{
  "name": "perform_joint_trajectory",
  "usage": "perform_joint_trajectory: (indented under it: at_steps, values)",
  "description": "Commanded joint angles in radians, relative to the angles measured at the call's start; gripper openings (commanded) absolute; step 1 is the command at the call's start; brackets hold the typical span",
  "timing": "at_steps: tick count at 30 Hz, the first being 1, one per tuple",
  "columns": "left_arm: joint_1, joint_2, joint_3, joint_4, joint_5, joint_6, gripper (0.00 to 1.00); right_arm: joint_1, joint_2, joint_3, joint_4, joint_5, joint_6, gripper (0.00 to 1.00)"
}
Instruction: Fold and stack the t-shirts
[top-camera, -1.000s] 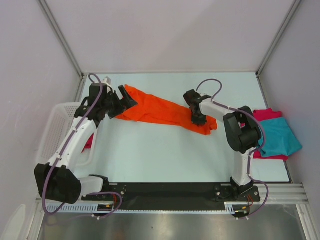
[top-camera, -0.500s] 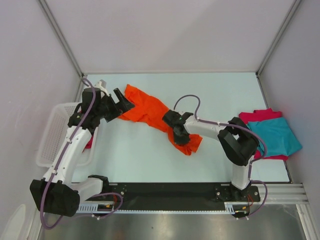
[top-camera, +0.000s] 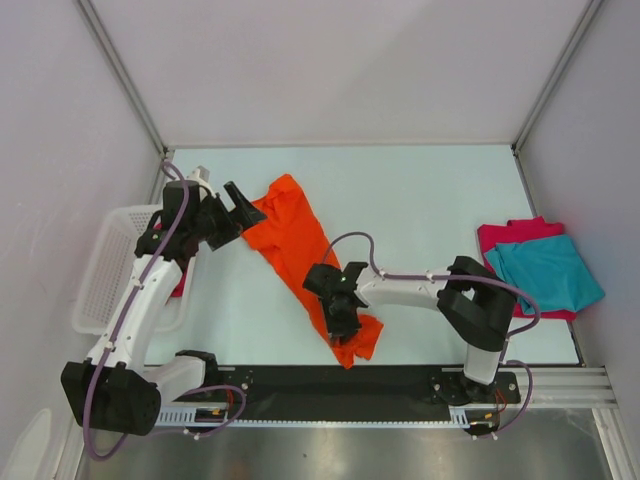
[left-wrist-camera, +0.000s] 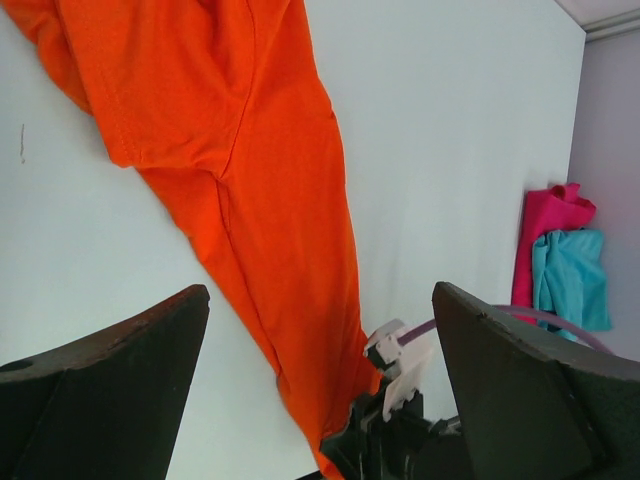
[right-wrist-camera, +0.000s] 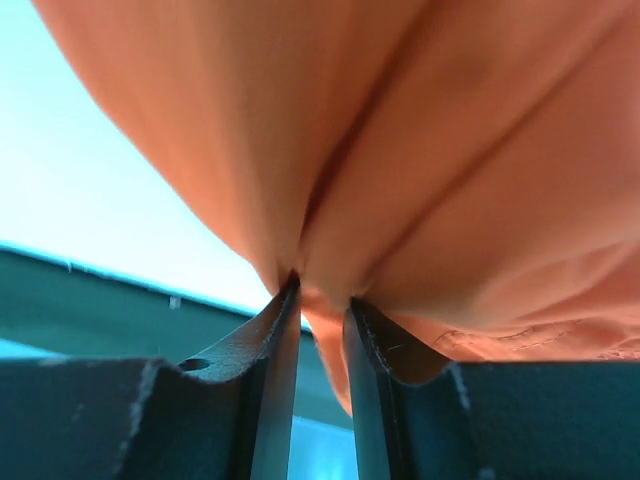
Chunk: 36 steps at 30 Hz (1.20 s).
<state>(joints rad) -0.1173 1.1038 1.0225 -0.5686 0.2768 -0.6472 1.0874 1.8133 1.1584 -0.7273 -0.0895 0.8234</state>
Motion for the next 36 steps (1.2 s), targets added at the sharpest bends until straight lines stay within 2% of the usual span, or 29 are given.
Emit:
perform_joint_trajectory:
  at_steps: [1,6,11,18,22,26,31,36]
  values:
    - [0.01,-0.018,-0.009,0.013,0.012,-0.017,1.0,0.034,-0.046,0.064,-0.086,-0.026,0.028,0.31]
    - [0.011,-0.024,0.011,0.006,0.002,-0.016,1.0,0.02,-0.008,0.332,-0.259,0.207,-0.035,0.33]
    - [0.016,-0.059,0.036,-0.019,-0.033,-0.023,1.0,-0.053,0.07,0.57,-0.305,0.28,-0.137,0.37]
    - [0.027,-0.125,0.057,-0.056,-0.056,-0.035,1.0,-0.222,0.328,0.857,-0.276,0.182,-0.262,0.37]
    - [0.028,-0.142,0.059,-0.065,-0.057,-0.035,1.0,-0.271,0.525,1.05,-0.293,0.198,-0.32,0.37]
    - [0.028,-0.15,0.045,-0.068,-0.068,0.0,1.0,-0.316,0.644,1.182,-0.301,0.175,-0.346,0.37]
    - [0.028,-0.131,0.01,-0.085,-0.08,0.037,1.0,-0.372,0.713,1.325,-0.299,0.131,-0.348,0.38]
    - [0.028,-0.114,-0.027,-0.074,-0.087,0.043,1.0,-0.399,0.687,1.322,-0.262,0.114,-0.345,0.42]
